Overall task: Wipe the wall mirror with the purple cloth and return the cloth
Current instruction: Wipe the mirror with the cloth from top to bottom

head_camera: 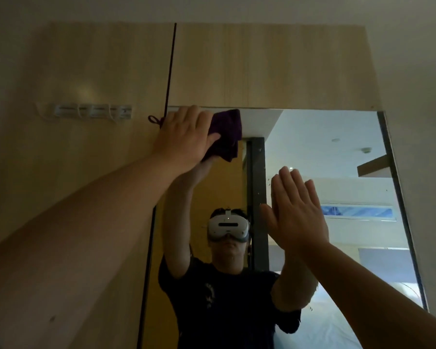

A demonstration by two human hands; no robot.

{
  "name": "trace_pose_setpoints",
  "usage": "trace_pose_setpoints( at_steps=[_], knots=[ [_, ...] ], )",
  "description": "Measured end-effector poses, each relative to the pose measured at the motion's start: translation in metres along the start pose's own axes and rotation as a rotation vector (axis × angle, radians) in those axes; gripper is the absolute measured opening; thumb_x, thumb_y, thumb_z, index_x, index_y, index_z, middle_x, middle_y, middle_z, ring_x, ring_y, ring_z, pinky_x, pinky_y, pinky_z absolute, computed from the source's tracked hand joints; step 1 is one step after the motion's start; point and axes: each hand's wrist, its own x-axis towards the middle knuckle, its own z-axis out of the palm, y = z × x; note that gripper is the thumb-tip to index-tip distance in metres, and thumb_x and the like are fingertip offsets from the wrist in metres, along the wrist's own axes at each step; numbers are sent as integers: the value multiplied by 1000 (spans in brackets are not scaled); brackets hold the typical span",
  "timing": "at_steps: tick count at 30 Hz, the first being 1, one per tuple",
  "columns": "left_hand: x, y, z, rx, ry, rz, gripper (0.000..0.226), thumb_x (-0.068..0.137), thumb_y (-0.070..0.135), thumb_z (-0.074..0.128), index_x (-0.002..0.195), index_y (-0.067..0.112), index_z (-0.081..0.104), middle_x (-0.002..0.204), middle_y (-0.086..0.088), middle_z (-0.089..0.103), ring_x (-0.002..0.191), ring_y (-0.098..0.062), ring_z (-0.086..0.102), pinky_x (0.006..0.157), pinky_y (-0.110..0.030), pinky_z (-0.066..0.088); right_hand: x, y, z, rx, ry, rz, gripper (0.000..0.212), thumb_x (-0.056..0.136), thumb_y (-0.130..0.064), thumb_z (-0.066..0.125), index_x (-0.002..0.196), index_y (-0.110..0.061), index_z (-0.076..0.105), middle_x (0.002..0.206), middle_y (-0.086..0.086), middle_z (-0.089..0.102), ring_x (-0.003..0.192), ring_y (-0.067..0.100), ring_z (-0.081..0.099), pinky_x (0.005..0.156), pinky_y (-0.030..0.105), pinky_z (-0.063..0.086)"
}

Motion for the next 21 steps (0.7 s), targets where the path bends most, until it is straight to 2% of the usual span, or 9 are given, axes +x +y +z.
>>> trace_pose_setpoints(
  at_steps=[3,5,6,8,11,13,17,21],
  knots=[
    [23,-5,10,-75,-165,-97,54,102,49,32,136,9,44,133,-16,46,123,-35,42,101,-48,34,0,1,1,9,31,0,75,100,-62,12,157,-13,17,165,7,5,153,23,-7,123,41,-4],
    [24,-3,23,-118,-274,-110,60,105,50,29,152,13,27,157,-11,26,147,-32,18,119,-50,18,3,0,0,31,48,-4,76,99,-63,12,156,-14,18,165,7,7,153,22,-6,124,42,-4],
    [20,0,29,-103,-301,-99,63,105,51,26,157,15,18,164,-8,13,151,-28,6,123,-49,9,4,1,0,38,52,-7,75,99,-62,13,156,-14,19,165,7,8,153,22,-5,124,43,-2],
    [9,7,34,-81,-305,-53,66,106,52,21,159,15,8,167,-5,0,153,-23,-4,124,-46,1,5,4,-1,53,53,-12,73,100,-61,18,156,-14,20,165,7,9,153,22,-5,123,44,-1],
    [-29,20,26,-126,-326,-7,67,105,53,15,159,14,9,167,-5,-1,153,-21,-2,123,-43,0,2,5,-3,98,49,-22,70,100,-58,26,156,-15,23,165,6,11,153,21,-3,123,45,0],
    [-76,38,19,-129,-349,16,69,103,55,15,159,14,9,166,-6,-2,153,-23,0,124,-46,3,3,5,-5,138,41,-30,67,100,-55,31,155,-16,26,165,6,14,153,22,-1,123,44,1],
    [-208,101,1,-178,-366,84,72,101,55,30,156,9,20,164,-12,14,152,-32,12,121,-55,15,-7,9,-5,195,44,-54,63,100,-47,38,153,-15,28,164,8,20,153,24,6,123,45,5],
    [-302,147,-15,-197,-413,133,70,96,56,41,151,12,34,163,-11,24,150,-32,22,118,-52,19,-22,23,-11,199,62,-77,60,99,-42,36,151,-13,30,162,12,24,152,25,11,123,49,11]
  ],
)
